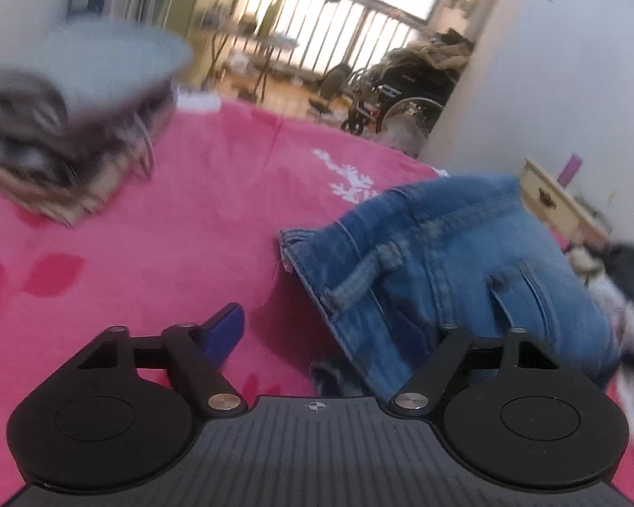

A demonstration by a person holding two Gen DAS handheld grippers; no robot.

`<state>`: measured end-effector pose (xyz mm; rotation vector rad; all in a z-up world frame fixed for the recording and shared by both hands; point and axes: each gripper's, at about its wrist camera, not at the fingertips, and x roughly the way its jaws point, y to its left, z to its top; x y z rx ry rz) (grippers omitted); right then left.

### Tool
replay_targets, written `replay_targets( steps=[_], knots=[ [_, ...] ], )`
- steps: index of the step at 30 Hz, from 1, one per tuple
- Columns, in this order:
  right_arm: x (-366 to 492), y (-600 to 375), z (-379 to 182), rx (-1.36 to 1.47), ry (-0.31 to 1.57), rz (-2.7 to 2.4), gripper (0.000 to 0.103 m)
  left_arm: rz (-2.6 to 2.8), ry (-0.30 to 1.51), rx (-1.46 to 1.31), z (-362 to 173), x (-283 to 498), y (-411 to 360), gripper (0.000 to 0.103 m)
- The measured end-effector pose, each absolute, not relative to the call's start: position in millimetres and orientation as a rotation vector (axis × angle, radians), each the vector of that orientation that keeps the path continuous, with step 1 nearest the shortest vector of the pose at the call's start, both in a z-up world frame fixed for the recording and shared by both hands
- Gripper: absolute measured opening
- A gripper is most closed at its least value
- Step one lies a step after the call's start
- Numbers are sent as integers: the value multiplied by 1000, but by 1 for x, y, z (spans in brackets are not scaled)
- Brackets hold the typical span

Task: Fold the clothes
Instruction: 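Grasp the blue jeans waistband with the left tool while the right tool grasps its edge, then lift the blue jeans up off the bed with both tools, letting them hang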

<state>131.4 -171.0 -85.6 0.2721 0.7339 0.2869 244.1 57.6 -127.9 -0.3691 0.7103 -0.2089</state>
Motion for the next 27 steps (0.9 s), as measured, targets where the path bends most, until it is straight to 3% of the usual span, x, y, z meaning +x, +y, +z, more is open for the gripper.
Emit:
replay_targets(
  steps=[5, 7, 11, 14, 15, 16, 19, 27],
  knots=[
    [146, -179, -125, 452, 853, 291, 83, -257, 762, -464, -139, 268, 58, 48],
    [160, -184, -138, 504, 851, 245, 81, -283, 766, -478, -138, 269, 56, 34],
    [176, -195, -144, 588, 753, 171, 77, -312, 752, -464, -137, 265, 51, 31],
    [177, -194, -145, 625, 692, 168, 59, -320, 740, -462, -134, 264, 48, 17],
    [176, -194, -143, 630, 673, 174, 44, -323, 733, -462, -133, 263, 47, 14],
    [172, -194, -139, 628, 654, 182, 34, -330, 721, -458, -130, 261, 47, 13],
    [164, -198, -118, 617, 588, 217, 20, -370, 661, -447, -119, 244, 47, 11],
    [115, -213, -54, 558, 501, 387, 13, -445, 581, -530, -84, 173, 50, 10]
  ],
)
